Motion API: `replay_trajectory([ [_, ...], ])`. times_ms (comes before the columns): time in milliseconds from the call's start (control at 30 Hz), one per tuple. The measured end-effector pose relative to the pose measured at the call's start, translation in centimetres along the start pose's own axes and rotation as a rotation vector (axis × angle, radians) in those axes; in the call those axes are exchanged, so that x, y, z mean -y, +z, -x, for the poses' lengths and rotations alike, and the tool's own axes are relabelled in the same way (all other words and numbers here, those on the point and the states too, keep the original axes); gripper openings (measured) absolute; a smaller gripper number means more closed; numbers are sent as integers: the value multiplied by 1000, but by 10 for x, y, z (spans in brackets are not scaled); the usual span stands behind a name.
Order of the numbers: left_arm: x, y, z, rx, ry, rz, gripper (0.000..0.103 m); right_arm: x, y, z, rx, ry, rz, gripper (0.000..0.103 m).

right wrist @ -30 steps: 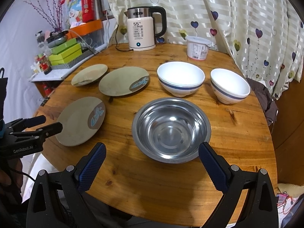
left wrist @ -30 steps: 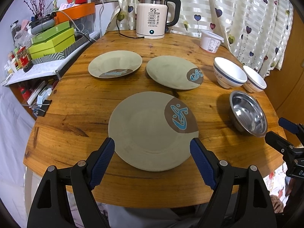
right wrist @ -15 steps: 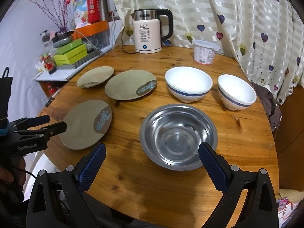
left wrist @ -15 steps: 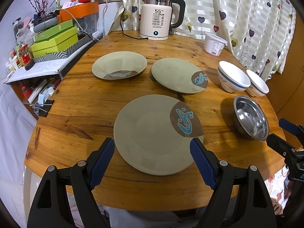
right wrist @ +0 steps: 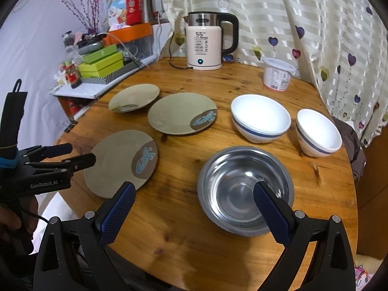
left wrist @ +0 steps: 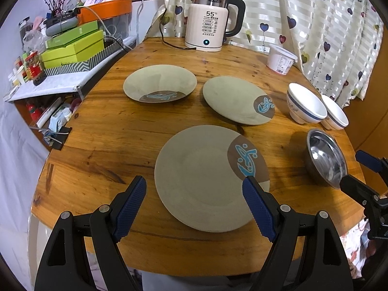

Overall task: Organize plates and bowls
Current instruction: 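Move both grippers toward the rim of the nearest beige fish-logo plate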

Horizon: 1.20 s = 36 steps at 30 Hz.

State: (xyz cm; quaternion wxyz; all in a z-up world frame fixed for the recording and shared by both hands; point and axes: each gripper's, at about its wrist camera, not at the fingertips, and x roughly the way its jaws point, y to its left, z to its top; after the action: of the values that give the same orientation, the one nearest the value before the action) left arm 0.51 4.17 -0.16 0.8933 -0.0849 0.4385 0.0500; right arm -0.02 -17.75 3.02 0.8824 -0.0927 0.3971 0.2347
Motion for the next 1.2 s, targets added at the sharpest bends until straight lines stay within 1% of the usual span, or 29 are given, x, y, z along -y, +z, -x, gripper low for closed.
replay_trajectory([
  [367, -16, 11, -7, 6, -2, 14, 82, -14, 23, -19, -9, 26, 30, 98],
  [467, -22, 15, -11, 6, -1, 23, 82, -18, 31, -25, -14, 40, 33, 96],
  [600, -31, 21, -14, 8, 2, 40, 82, -27, 42, -33, -16, 45, 54, 94],
  [867, -50, 33, -23, 9, -3, 77, 82, -44, 68, -53, -32, 98, 86, 90],
  [1200, -73, 53, -35, 14, -15, 119, 82, -52, 103, -80, -67, 129, 92, 89],
])
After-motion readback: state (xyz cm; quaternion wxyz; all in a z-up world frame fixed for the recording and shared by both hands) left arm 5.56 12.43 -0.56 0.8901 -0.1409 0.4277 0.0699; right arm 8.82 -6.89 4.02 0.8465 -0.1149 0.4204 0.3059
